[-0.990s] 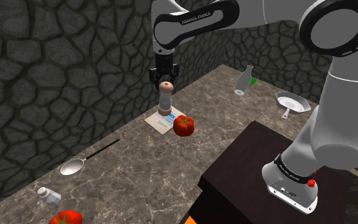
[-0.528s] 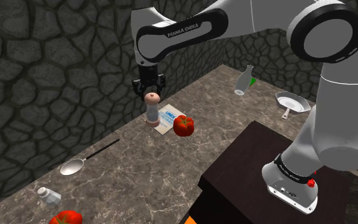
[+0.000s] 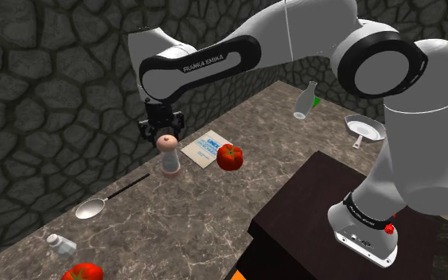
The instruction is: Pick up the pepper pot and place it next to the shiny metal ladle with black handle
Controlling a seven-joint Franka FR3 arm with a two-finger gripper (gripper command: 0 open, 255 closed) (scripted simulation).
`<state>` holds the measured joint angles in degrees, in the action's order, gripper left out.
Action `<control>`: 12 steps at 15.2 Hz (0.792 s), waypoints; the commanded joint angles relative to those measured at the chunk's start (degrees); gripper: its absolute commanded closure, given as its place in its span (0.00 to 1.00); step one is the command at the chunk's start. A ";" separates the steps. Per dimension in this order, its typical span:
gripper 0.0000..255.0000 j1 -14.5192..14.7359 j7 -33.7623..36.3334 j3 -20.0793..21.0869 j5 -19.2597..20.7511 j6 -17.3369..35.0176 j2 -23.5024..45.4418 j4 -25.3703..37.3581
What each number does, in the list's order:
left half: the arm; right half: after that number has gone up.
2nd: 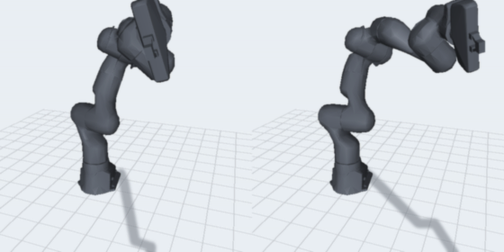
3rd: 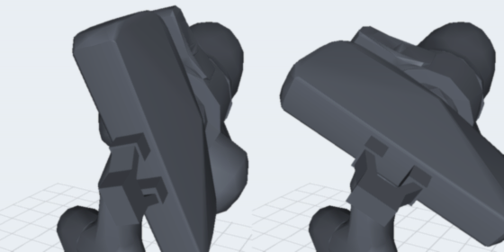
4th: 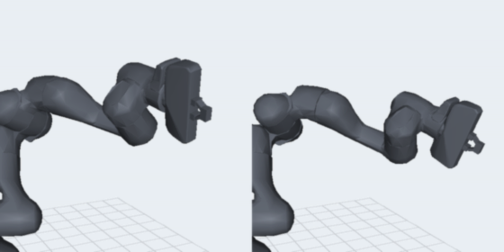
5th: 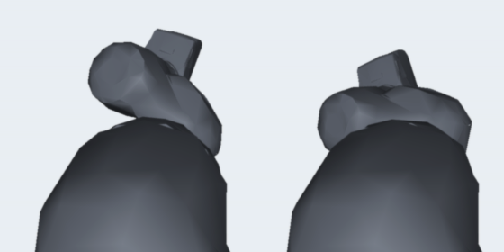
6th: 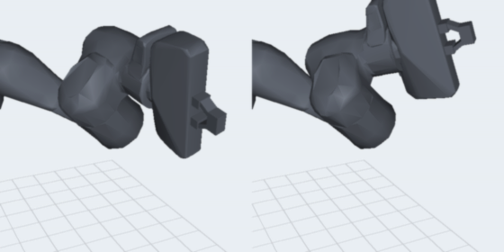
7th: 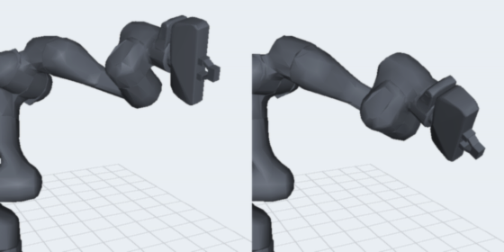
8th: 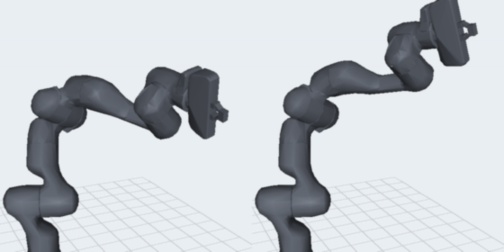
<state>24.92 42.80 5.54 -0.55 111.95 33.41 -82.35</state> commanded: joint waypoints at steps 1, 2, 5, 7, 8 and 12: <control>1.00 1.58 1.94 0.36 0.27 -0.60 1.86 2.57; 1.00 2.46 2.93 0.52 0.44 -1.00 3.27 4.43; 1.00 5.13 5.79 0.91 0.95 -2.65 8.00 10.96; 1.00 6.98 7.59 1.08 1.29 -4.24 11.68 16.32; 1.00 7.93 8.45 1.15 1.46 -5.23 13.73 19.43; 1.00 8.92 9.25 1.14 1.66 -4.60 16.71 21.83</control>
<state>33.73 51.93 6.69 1.08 106.73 49.71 -60.36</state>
